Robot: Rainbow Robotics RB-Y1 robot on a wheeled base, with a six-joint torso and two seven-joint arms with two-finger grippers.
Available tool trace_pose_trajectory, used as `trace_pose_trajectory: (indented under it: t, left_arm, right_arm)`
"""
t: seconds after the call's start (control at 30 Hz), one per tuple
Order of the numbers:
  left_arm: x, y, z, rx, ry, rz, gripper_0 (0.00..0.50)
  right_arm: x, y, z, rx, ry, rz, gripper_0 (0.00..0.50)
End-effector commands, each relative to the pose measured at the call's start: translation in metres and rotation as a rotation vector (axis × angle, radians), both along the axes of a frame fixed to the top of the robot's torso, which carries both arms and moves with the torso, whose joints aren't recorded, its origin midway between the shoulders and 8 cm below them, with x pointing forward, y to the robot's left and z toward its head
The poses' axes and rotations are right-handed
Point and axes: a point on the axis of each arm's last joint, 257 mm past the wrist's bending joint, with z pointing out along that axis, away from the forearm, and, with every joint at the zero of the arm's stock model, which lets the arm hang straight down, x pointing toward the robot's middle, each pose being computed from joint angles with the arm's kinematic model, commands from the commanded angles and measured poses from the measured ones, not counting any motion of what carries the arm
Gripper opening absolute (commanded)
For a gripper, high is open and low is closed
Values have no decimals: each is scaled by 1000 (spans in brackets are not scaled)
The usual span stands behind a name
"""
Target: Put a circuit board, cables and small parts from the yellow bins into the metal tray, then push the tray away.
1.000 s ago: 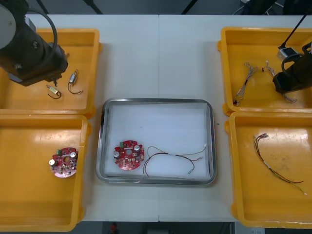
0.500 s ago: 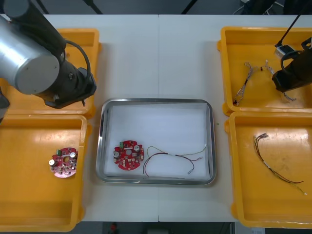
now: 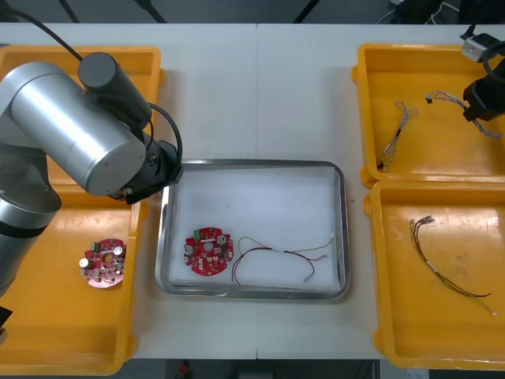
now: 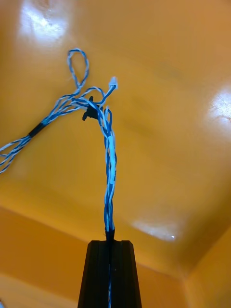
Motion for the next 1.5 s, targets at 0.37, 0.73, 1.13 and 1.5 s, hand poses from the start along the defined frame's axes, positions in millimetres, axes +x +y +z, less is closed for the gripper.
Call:
trace_pose_trajectory:
  t: [0.37, 0.73, 1.13, 1.5]
  left_arm:
    - [16, -41, -29, 5, -49, -55, 0]
    - [5, -65, -43, 2, -40, -111, 0]
    - [11, -69, -48, 17, -70, -116, 1]
    - [14, -69, -56, 28, -70, -112, 4]
  right_arm:
    - [-24, 15, 84, -23, -45, 111, 0]
    - [-30, 32, 102, -29, -68, 142, 0]
    - [-41, 50, 90, -24, -104, 112, 0]
    - [-54, 68, 73, -32, -116, 137, 0]
